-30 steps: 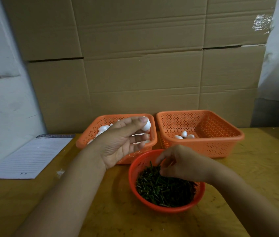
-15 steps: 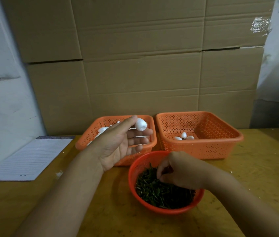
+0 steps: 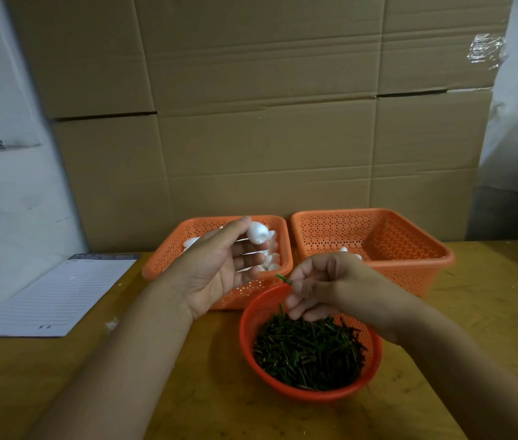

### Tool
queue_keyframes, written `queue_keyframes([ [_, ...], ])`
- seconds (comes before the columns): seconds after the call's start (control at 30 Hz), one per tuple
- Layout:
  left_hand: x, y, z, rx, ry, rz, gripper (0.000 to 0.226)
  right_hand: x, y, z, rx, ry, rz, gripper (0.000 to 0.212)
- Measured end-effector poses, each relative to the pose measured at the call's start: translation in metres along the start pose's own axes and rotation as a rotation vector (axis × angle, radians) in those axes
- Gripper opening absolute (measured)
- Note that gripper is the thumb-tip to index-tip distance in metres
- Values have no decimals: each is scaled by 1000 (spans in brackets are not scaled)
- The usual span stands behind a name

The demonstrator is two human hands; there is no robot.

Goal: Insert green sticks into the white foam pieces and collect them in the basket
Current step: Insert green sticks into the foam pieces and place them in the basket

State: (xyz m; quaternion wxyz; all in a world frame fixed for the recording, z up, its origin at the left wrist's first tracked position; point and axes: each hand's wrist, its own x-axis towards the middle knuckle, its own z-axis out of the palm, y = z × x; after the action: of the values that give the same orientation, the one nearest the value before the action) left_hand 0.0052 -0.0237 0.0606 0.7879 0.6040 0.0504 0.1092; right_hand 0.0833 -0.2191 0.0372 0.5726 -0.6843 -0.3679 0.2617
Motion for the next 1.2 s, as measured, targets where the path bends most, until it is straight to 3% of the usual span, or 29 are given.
queue_keyframes([
  [0.43, -1, -4, 3, 18, -56, 23, 25, -4, -17, 7, 82, 287, -75, 18],
  [1.2, -4, -7, 7, 66, -111, 23, 25, -3, -15, 10, 4, 291, -76, 20],
])
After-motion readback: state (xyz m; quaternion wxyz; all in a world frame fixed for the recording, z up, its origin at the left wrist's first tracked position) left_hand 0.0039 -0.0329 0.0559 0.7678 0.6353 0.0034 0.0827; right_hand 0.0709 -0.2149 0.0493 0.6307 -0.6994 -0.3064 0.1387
